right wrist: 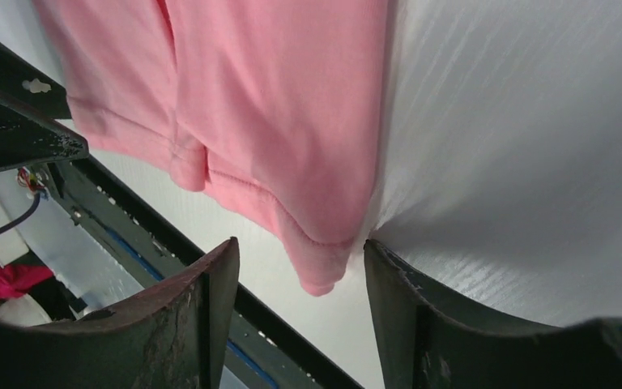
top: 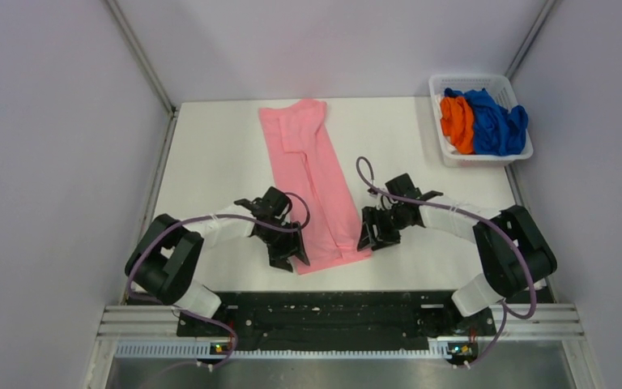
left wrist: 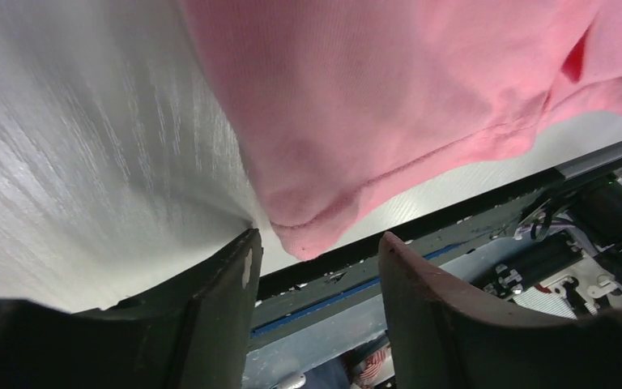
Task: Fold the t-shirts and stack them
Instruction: Grab the bottom of the folded rectangular tshirt with both arms, then fold the folded rectangular tshirt in 1/3 of the way
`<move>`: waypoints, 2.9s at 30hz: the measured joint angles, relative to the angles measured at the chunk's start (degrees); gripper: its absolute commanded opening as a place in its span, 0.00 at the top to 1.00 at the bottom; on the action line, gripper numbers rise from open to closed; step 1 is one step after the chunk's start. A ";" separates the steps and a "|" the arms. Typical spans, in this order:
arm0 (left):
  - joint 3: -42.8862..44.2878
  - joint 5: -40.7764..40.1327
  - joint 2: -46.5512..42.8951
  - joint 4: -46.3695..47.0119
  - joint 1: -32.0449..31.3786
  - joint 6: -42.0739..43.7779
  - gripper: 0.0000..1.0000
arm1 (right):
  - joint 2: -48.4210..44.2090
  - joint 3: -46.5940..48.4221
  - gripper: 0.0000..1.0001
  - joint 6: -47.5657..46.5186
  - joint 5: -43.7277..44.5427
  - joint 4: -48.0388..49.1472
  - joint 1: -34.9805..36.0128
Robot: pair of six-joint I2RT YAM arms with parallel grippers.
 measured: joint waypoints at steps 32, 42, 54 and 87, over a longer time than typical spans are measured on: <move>-1.14 2.84 -5.27 16.17 7.02 -5.27 1.00 | -2.89 4.81 1.00 3.93 4.98 8.83 1.51; 7.41 4.48 1.33 25.24 19.74 -7.43 1.00 | 11.63 25.99 1.00 5.92 9.90 14.64 1.49; 24.76 0.48 15.34 22.73 26.16 -4.02 1.00 | 29.88 48.00 1.00 3.56 15.96 14.16 1.46; 8.70 -8.66 7.43 15.85 15.39 -3.89 0.37 | 18.08 23.56 0.41 5.51 16.26 21.03 -1.92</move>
